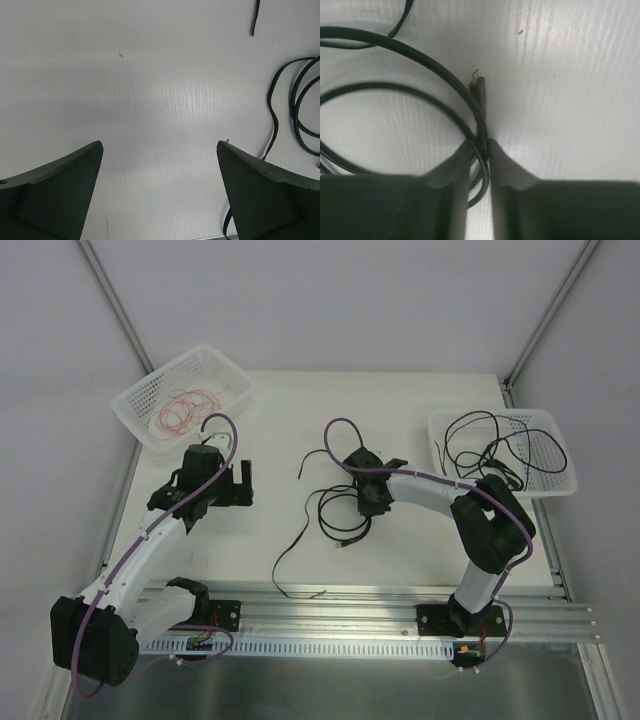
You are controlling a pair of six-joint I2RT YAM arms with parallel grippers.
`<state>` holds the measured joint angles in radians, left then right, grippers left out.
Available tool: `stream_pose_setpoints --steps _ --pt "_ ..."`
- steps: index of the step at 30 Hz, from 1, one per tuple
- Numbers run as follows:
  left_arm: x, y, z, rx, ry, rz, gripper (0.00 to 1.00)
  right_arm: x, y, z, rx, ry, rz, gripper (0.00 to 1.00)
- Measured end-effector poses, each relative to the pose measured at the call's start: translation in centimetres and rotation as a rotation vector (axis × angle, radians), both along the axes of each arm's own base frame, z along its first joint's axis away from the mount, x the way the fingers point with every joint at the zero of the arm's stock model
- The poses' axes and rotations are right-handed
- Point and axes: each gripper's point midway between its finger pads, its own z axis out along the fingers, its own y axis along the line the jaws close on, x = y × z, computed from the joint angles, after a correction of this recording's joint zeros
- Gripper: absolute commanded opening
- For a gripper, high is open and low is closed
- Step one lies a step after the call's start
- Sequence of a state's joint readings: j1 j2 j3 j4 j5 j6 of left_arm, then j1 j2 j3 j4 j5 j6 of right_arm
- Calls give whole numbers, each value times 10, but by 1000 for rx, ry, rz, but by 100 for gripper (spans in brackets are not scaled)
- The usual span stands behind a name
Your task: Untangle the cables
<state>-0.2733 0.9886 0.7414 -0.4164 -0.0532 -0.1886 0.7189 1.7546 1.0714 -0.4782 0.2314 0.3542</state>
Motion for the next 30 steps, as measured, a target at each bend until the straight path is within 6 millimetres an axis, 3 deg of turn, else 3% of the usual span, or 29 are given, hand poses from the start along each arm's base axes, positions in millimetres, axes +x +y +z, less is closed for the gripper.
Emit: stream_pose_setpoints --steps 1,7,10,15,20,24,30 --pt "0 0 0 0 0 0 99 1 0 0 -3 -3 1 1" --pt "0 0 -1 1 4 0 99 0 -6 4 -40 -18 32 1" --pt "0 0 -2 2 7 -1 99 -3 -15 20 -63 -35 62 1" --pt "0 0 -3 4 9 -2 99 4 -21 92 -27 -178 117 1" --pt "0 0 -4 6 13 -3 99 27 -27 198 50 -417 123 1" --pt "0 0 -4 7 13 -3 99 37 -62 255 79 -545 50 1" --pt "0 0 -4 8 12 -5 99 41 -131 307 59 -661 -102 1"
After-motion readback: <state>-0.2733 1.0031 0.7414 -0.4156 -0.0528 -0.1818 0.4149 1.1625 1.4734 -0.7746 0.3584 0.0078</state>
